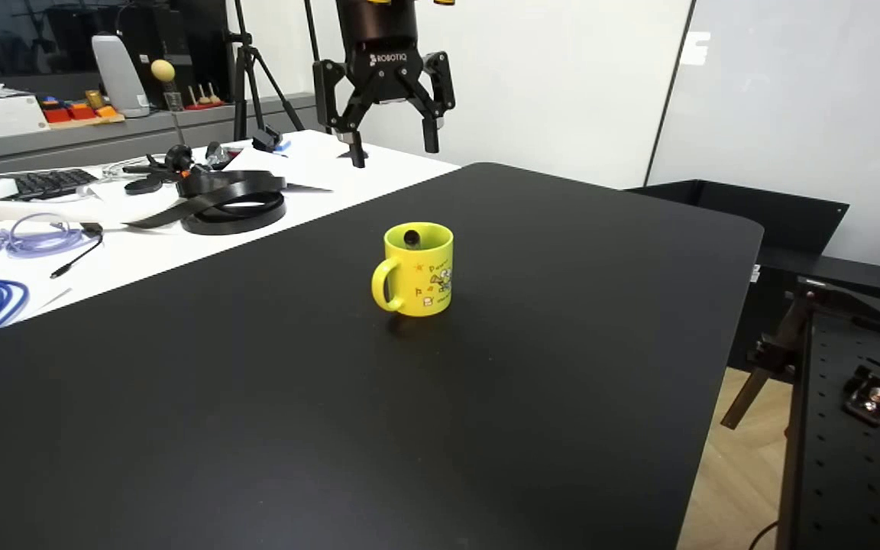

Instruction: Put the marker inside the mug cup,take it out and put it back

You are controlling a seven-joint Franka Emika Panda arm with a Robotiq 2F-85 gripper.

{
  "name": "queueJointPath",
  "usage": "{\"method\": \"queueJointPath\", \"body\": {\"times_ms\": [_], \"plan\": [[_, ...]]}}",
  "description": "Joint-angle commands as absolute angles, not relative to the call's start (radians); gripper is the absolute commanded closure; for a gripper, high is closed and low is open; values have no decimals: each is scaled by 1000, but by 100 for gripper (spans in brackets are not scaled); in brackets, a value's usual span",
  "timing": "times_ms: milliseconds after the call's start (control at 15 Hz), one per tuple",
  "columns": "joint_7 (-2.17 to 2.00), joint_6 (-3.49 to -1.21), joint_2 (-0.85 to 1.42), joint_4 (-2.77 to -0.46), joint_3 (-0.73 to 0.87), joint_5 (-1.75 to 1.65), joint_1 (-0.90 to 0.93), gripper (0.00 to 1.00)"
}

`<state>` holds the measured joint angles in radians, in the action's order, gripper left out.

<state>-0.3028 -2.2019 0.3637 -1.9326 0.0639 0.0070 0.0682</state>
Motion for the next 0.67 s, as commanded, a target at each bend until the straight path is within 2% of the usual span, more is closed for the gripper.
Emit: {"method": "queueJointPath", "body": {"times_ms": [0,267,600], "plan": [[-379,-2433,315,-2074,92,-146,102,0],[-415,-2619,336,-2171,99,-197,117,0],[-400,-2666,315,-2256,95,-178,141,0]]}}
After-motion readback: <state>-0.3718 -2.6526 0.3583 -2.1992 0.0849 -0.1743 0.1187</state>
